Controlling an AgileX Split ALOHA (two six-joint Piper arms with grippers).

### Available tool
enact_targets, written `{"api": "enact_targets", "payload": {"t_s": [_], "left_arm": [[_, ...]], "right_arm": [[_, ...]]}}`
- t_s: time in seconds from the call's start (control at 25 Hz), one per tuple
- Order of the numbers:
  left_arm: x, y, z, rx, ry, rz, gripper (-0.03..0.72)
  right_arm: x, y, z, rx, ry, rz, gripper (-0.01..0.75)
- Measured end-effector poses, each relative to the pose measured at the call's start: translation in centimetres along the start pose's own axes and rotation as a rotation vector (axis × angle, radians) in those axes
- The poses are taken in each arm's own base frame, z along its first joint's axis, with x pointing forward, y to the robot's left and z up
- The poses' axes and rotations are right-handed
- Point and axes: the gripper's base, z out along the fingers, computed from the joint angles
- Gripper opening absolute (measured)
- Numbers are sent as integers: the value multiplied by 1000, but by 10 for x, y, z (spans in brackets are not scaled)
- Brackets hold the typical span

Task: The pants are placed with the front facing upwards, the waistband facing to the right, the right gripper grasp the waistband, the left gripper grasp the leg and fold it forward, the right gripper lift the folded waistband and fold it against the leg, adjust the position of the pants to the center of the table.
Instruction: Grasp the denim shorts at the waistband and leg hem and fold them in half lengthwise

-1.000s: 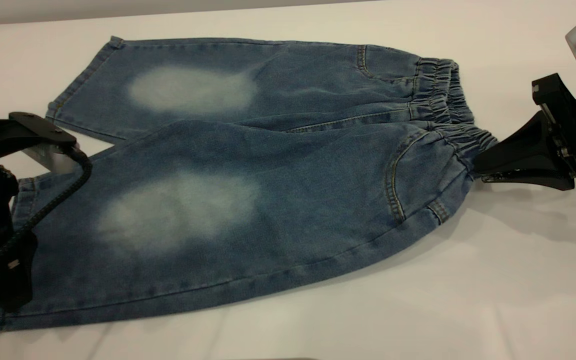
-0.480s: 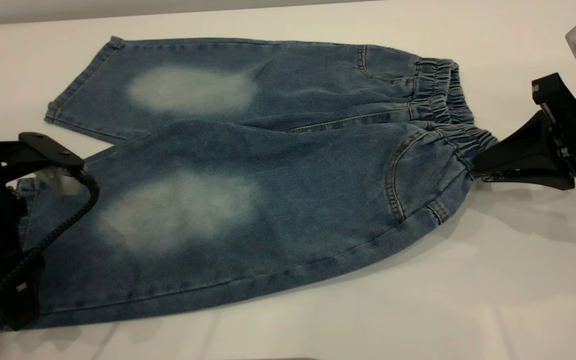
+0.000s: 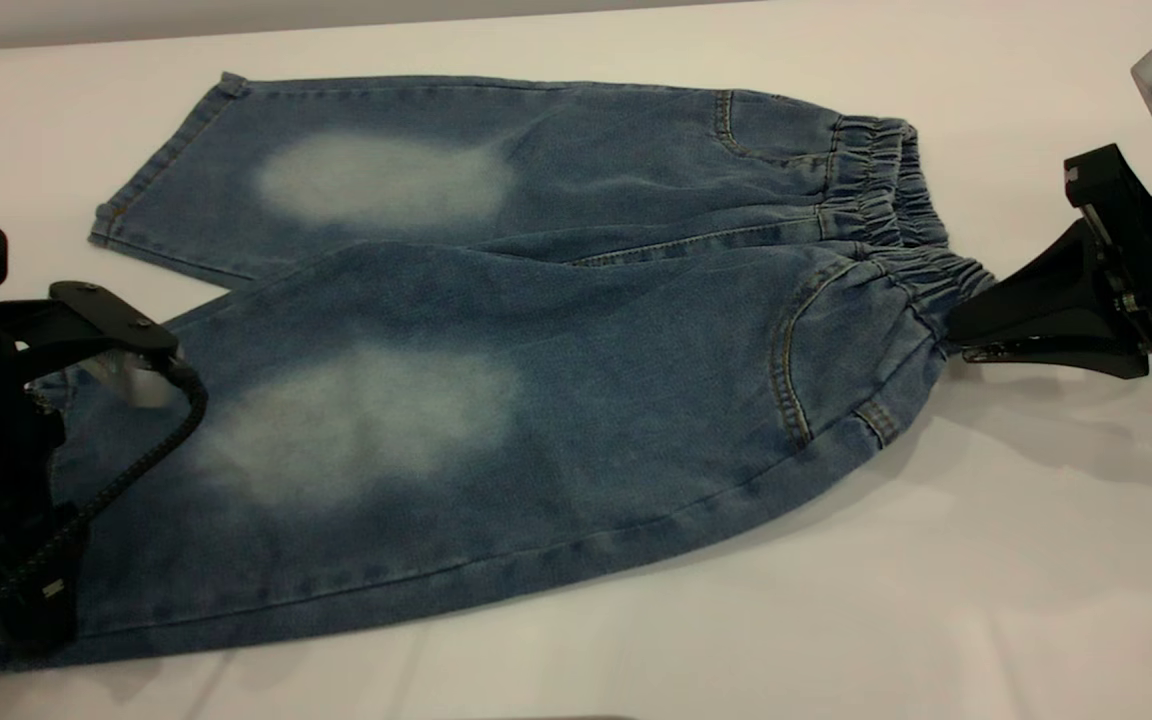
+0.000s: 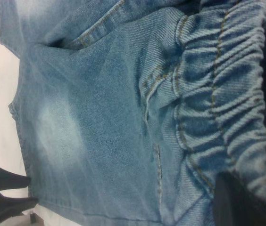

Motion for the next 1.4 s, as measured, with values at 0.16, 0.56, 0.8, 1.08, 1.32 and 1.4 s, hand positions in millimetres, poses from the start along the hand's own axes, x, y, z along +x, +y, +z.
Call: {"api": "enact_targets", "payload": {"t_s": [0.16,0.56,0.8,1.08,1.32,1.4], "left_arm": [[0,0,1,2,3,-1,169],[3,-3,1,37,38,-43,213],[4,-4,-2,39,40,-43,446],[2,-3,3,34,31,-47,484],[2,-2,5,29,39,-28,378],[2,-2,8,31,49,-25,331]], "right_arm": [[0,0,0,-3,0,0,43],[0,0,0,-4,0,0,43],[0,0,0,-4,0,0,43],[0,0,0,-4,5,-4,43],[1,0,0,-4,6,-3,43],[1,0,0,-4,6,-3,43]]}}
